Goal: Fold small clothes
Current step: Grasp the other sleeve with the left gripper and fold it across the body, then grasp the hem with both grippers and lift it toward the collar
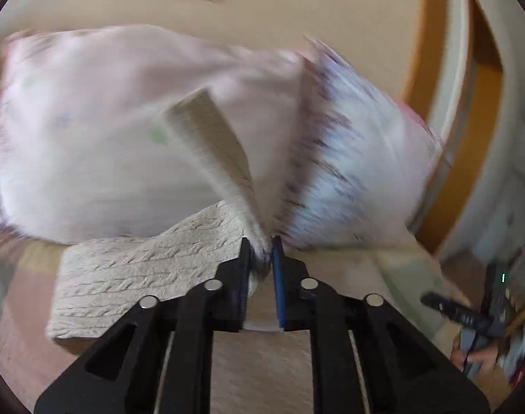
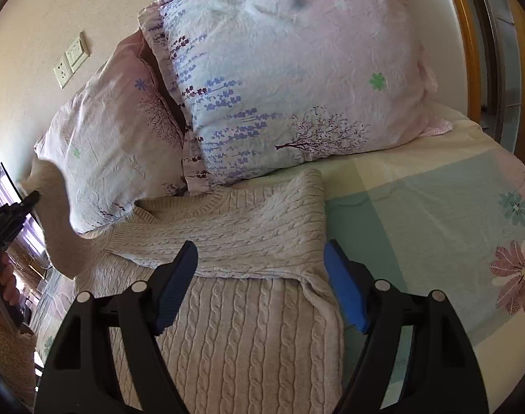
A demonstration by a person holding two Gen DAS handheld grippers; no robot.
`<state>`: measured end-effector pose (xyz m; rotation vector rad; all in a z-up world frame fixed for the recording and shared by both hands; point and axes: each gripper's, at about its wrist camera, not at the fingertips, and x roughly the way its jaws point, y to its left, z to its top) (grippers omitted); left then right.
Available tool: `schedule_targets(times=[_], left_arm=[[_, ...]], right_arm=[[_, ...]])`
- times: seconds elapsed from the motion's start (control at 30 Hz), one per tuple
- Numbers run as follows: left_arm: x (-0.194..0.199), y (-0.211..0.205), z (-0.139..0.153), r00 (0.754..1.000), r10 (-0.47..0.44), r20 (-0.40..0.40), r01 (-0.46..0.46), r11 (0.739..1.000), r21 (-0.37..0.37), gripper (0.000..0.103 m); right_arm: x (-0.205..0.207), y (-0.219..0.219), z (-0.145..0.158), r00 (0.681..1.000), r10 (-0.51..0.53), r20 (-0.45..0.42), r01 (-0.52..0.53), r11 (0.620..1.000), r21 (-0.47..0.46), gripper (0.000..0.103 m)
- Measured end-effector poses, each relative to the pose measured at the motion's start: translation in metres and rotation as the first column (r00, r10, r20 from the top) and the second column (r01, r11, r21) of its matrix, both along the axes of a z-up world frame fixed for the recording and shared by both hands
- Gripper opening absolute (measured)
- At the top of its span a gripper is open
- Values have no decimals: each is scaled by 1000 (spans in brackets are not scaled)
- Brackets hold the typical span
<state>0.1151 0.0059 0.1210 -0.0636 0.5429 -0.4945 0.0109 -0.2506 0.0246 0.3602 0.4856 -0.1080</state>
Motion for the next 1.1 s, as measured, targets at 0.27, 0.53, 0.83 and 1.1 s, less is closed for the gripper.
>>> schedule_targets(times=[0.27,0.53,0.83,1.1], left_arm=[[16,-46,-81,951,-67,-301,108,987,122,50],[-94,126,-89,918,176,-356,-153,984,90,58],[-176,143,-132,887,143,-439,-182,982,-49,53],[-185,121,-136,875,-27,-484,-82,976,-202,15]], right_arm=[[-45,-18,-14,996,21,-82,-20,1000,14,75],[-103,-22,-69,963,168,-210,-107,955,275,46],[-142,12,-97,923,293,-251,-185,907,378,17],[-132,29,-61,928,368,-61,-315,861,400,7]])
